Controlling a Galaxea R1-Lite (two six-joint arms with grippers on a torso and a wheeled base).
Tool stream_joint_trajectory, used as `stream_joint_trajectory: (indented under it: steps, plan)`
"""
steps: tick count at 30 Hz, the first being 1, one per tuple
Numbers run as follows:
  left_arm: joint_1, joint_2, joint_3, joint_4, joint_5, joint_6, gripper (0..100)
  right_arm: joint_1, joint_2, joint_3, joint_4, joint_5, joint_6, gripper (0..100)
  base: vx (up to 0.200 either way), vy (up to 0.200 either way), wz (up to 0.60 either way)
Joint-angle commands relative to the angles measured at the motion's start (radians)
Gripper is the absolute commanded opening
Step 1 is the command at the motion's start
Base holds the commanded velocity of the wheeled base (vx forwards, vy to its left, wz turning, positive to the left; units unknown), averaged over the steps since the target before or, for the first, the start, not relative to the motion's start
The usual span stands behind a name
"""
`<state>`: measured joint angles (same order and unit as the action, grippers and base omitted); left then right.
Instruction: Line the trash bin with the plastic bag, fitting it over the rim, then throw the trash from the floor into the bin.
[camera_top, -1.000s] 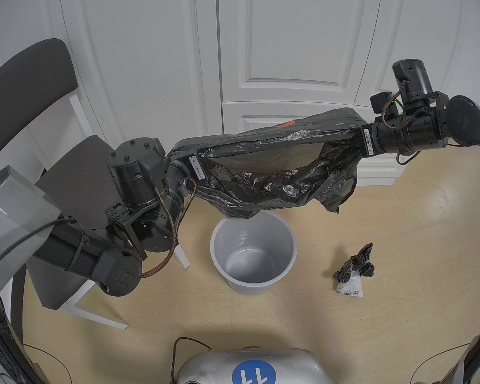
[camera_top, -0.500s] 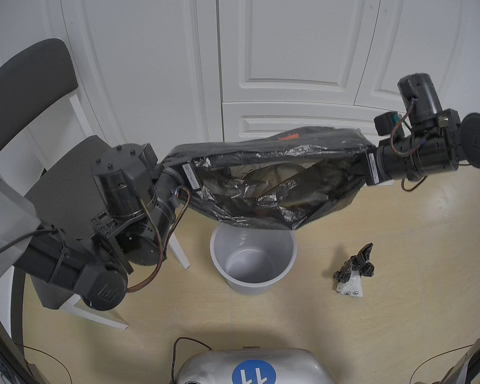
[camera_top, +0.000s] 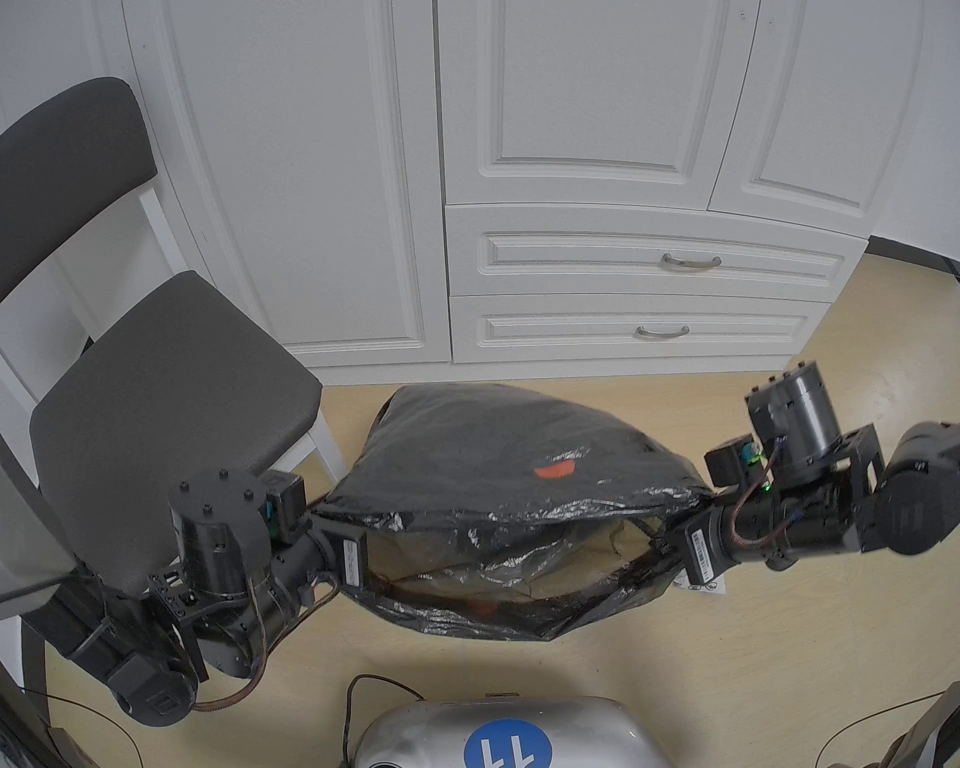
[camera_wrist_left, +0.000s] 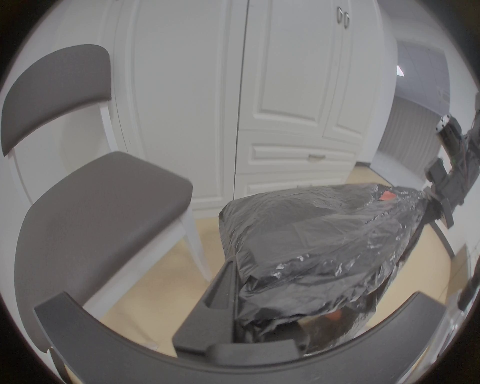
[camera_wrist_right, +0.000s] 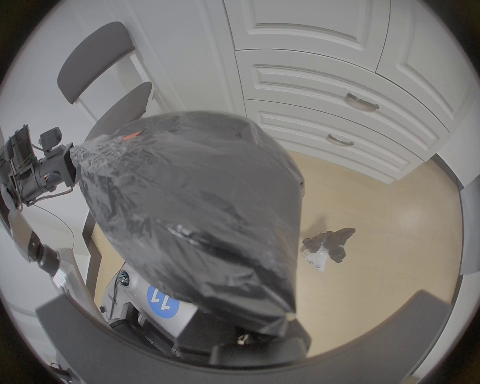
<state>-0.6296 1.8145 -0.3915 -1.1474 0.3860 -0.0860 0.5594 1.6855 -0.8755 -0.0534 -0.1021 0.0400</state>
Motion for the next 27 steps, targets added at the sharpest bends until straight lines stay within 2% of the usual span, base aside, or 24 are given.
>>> stream_joint_trajectory:
  steps: [1,4,10,16,20,24,25,27]
  plan:
    - [0.004,0.092,0.094,-0.006,-0.030,0.023,0,0.031,0.117,0.135,-0.117,-0.028,0.018,0,0.000,0.000,0.00]
    - [-0.009,0.167,0.089,-0.051,-0.029,0.022,0,-0.013,0.171,0.098,-0.138,-0.028,0.001,0,0.000,0.000,0.00]
    - [-0.024,0.321,0.106,-0.337,-0.016,0.025,0,-0.090,0.180,-0.056,-0.123,-0.014,-0.089,0,0.000,0.000,0.00]
    - [-0.039,0.310,0.069,-0.359,-0.021,0.015,0,-0.118,0.169,-0.195,-0.066,-0.013,-0.109,0,0.000,0.000,0.00]
    - [-0.075,0.279,-0.009,-0.360,-0.018,-0.081,0,-0.127,0.168,-0.330,0.032,-0.013,-0.117,0,0.000,0.000,0.00]
    - [-0.099,0.252,-0.036,-0.350,-0.021,-0.153,0,-0.127,0.180,-0.375,0.026,-0.014,-0.109,0,0.000,0.000,0.00]
    - [-0.102,0.247,-0.046,-0.350,-0.021,-0.167,0,-0.127,0.183,-0.388,0.024,-0.021,-0.098,100,0.000,0.000,0.00]
    - [-0.107,0.246,-0.070,-0.347,-0.021,-0.192,0,-0.127,0.174,-0.395,0.024,-0.016,-0.066,100,0.000,0.000,0.00]
